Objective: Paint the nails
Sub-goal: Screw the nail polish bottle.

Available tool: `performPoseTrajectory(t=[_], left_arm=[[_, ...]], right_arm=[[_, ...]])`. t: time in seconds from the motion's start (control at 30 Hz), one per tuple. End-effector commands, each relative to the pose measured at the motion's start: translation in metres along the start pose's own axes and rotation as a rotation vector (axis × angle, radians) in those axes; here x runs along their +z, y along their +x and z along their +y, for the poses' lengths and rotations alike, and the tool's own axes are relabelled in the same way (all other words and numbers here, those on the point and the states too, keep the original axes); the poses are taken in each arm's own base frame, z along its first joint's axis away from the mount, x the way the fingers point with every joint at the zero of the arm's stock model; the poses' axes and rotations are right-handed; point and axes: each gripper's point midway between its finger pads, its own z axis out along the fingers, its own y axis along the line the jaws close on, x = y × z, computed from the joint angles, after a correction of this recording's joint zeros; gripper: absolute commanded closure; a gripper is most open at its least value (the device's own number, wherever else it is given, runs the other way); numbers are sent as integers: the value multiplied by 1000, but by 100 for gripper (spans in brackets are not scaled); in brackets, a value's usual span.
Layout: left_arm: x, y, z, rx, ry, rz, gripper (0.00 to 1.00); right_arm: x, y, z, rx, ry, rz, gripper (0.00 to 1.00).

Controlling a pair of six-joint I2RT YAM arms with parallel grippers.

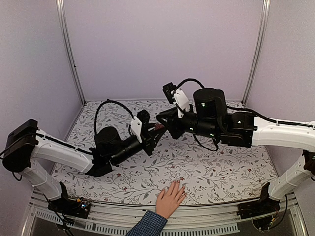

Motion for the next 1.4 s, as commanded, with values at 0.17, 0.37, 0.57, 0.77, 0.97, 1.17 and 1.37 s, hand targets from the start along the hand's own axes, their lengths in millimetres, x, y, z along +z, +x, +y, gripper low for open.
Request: performPoseTrajectory(t=[0.17,0.37,0.57,0.77,0.97,1.17,1.37], left_arm=[[6,-55,23,7,-170,-164,100],[2,-52,21,15,-151,-145,100],[-1,-52,18,19,-128,-139,100],[-8,-59,-7,11,79,-147,100],[-37,-70,-61,-23,554,-146,99],[-70,-70,-99,-30,884,-114,98],[-95,-69,-125,-75,1165,-74,99]], right_arm=[[1,37,7,46,-22,99,93],[-6,29,7,41,-29,71,70],[-21,20,6,39,-43,24,46],[-43,14,12,-4,-104,-16,23],[-75,13,50,-153,-359,-40,18],[-115,5,81,-303,-581,-104,23],[-138,-1,101,-405,-724,-141,30]])
